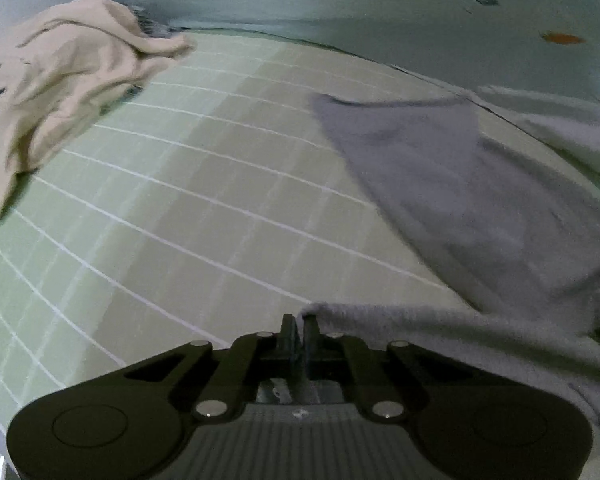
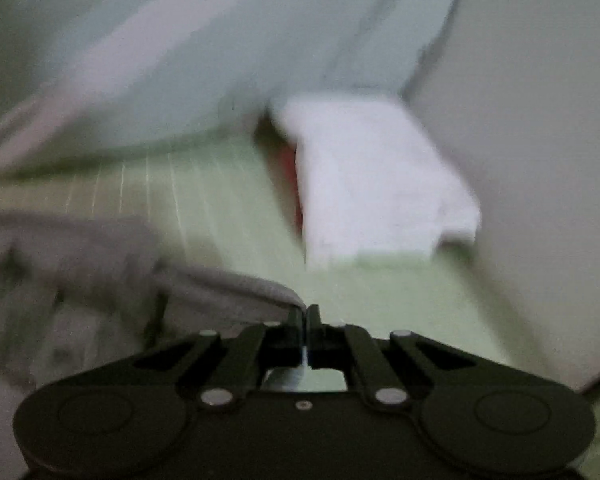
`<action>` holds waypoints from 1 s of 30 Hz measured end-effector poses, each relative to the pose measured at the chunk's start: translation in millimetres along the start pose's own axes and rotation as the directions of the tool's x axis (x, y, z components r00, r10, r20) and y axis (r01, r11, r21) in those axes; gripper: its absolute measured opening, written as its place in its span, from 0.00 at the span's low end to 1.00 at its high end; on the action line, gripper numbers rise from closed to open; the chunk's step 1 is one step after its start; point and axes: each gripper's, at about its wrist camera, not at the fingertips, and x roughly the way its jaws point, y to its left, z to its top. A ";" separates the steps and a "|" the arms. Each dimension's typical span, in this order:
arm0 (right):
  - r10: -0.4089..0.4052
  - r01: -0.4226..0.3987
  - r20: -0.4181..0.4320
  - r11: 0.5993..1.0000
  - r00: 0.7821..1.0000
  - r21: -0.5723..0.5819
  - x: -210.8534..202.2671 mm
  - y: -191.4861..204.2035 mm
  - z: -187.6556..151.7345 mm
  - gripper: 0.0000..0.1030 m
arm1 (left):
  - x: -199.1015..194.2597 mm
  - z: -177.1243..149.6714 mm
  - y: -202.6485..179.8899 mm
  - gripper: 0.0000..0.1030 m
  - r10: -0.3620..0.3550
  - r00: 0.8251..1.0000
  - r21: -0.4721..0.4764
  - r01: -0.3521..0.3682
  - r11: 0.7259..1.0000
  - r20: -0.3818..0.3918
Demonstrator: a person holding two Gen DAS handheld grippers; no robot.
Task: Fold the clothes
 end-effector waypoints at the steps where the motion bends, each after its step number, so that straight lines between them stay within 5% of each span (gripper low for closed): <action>1: 0.046 -0.047 -0.032 0.999 0.998 -0.004 -1.0 2.4 -9.1 0.02 | -0.8 6.3 9.5 0.04 0.025 1.000 -0.013 -0.024 1.000 0.015; 5: 0.275 -0.272 -0.119 0.961 0.954 0.037 -12.6 20.5 -31.5 0.02 | -4.2 31.4 47.5 0.04 0.124 0.990 -0.067 -0.119 0.991 0.069; 8: 0.324 -0.327 -0.110 0.945 0.940 -0.015 -24.2 37.6 -28.4 0.08 | -11.6 51.7 78.6 0.05 0.165 0.980 -0.138 -0.150 0.979 0.108; 11: 0.335 -0.337 -0.055 0.941 0.941 -0.033 -35.0 44.8 -17.4 0.34 | -20.1 62.9 87.8 0.13 0.137 0.983 -0.182 -0.113 0.977 0.123; 12: 0.340 -0.341 -0.036 0.940 0.940 -0.018 -37.2 42.8 -10.4 0.41 | -23.7 64.8 86.3 0.25 0.125 0.983 -0.188 -0.099 0.977 0.134; 15: 0.350 -0.348 -0.004 0.933 0.937 0.088 -35.8 30.5 7.4 0.52 | -34.8 66.0 70.2 0.56 0.058 0.984 -0.176 -0.027 0.984 0.170; 17: 0.351 -0.348 0.008 0.924 0.936 0.162 -30.6 23.6 19.6 0.55 | -35.2 68.6 55.3 0.67 0.004 0.984 -0.165 0.026 0.986 0.177; 22: 0.363 -0.349 -0.014 0.904 0.932 0.246 -19.5 29.2 15.9 0.62 | -11.3 76.0 3.0 0.70 -0.120 0.985 -0.097 0.132 0.986 0.121; 30: 0.319 -0.294 -0.078 0.928 0.945 0.226 -7.0 42.8 12.7 0.66 | 49.2 75.7 -81.4 0.70 -0.241 0.970 -0.047 0.240 0.970 -0.027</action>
